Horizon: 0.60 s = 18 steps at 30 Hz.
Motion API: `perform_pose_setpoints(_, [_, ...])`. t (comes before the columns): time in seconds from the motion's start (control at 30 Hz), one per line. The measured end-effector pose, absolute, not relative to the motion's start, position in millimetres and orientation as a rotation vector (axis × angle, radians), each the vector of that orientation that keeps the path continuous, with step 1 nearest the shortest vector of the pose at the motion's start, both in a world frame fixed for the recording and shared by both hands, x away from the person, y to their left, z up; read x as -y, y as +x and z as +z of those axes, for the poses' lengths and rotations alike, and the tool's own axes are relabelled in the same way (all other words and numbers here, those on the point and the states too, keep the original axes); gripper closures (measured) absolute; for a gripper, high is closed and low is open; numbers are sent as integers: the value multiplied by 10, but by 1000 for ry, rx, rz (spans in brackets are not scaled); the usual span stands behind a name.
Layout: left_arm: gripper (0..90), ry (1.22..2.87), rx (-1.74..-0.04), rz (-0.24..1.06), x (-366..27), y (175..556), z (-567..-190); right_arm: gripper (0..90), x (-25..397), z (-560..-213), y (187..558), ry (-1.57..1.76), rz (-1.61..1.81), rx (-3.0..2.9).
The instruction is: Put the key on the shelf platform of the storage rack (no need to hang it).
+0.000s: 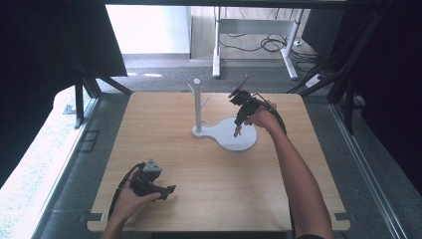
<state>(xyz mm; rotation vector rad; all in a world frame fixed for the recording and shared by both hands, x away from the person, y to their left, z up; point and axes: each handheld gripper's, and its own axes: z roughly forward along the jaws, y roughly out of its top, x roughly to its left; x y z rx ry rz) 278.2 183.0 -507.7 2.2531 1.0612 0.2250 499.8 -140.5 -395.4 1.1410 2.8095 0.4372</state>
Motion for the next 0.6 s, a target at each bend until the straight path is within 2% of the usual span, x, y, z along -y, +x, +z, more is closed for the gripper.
perform_pose_setpoints(0.6, [199, 2266, -1052, 221, -1810, 2781, -5085, 900, 1376, -4221, 5170, 1212, 409, -2798])
